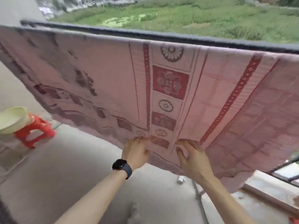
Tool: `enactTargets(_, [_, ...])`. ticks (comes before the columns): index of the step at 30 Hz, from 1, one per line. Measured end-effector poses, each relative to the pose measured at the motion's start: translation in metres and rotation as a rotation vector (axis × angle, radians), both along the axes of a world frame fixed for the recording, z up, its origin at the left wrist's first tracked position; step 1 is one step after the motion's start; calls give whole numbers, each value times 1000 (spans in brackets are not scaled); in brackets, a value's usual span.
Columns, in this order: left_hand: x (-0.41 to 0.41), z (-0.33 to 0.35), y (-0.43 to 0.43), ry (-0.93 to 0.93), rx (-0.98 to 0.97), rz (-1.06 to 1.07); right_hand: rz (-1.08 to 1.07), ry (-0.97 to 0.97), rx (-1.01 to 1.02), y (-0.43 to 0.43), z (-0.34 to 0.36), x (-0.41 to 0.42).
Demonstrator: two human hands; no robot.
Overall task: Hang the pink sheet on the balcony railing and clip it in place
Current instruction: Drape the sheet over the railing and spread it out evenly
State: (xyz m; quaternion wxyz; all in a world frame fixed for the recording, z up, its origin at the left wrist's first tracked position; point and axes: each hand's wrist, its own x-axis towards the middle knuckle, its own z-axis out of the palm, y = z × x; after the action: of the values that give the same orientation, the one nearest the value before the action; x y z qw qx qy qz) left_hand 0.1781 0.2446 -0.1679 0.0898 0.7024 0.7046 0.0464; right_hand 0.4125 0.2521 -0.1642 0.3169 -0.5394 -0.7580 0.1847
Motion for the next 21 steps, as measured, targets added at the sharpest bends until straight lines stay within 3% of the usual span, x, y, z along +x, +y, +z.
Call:
enactTargets(10, [-236, 22, -71, -84, 108, 532, 494, -86, 193, 12, 58, -265])
enactTargets(21, [-512, 89, -121, 13, 217, 721, 627, -58, 331, 12, 104, -528])
